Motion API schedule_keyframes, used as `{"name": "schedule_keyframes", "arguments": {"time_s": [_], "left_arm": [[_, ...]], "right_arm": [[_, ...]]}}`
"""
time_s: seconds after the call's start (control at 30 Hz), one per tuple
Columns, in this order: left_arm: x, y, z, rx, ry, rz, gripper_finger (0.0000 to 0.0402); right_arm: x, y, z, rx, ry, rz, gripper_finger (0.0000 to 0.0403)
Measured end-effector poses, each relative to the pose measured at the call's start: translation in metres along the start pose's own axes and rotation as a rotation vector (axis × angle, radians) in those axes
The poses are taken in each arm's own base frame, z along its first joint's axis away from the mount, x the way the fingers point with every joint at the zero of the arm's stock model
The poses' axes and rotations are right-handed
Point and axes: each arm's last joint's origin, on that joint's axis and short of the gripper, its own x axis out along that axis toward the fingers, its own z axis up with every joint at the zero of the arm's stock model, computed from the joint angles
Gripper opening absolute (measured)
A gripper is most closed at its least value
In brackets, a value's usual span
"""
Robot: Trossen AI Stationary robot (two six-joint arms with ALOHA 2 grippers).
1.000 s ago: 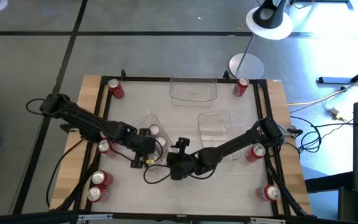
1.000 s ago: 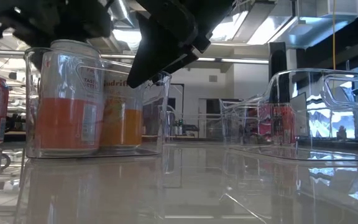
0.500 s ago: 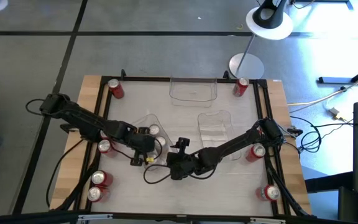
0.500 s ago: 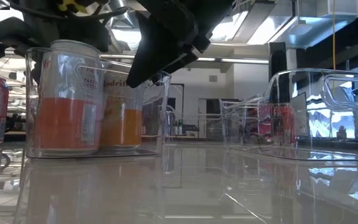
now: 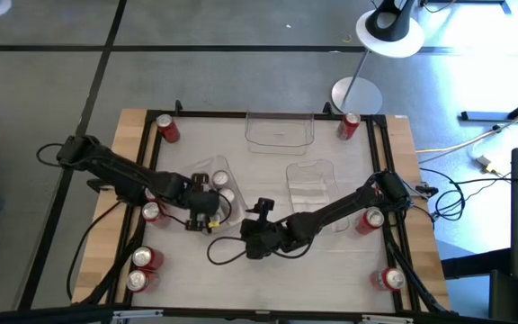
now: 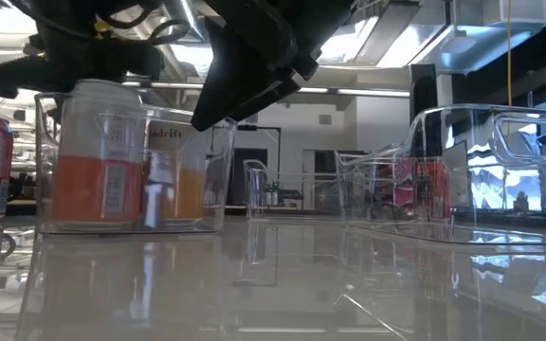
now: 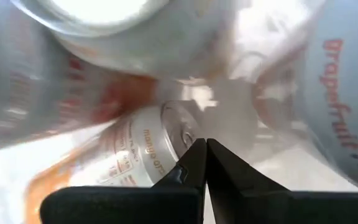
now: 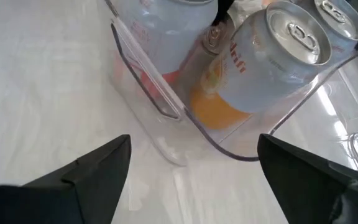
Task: Sort soda cans
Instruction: Adjust the yellow white soda can on the transparent bin
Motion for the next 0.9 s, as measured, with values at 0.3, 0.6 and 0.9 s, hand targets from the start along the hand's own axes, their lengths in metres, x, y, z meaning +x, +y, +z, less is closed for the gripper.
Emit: {"name": "schedule_keyframes", "arguments": {"time_s": [0.3, 0.6, 0.9], "left_arm": [[-0.001, 0.010, -0.003, 0.028, 0.062, 0.074, 0.0003], [-0.021, 0.034, -0.020, -0.056, 0.085, 0.225, 0.0003], [-0.045, 0.075, -0.033, -0.166, 0.008, 0.353, 0.0004]], "right_arm": [[-0.013, -0.001, 0.024, 0.044, -0.067, 0.082, 0.0347], [-0.018, -0.002, 0.034, -0.018, -0.102, 0.066, 0.0347], [-0.018, -0.002, 0.034, -0.019, -0.103, 0.066, 0.0347]]}}
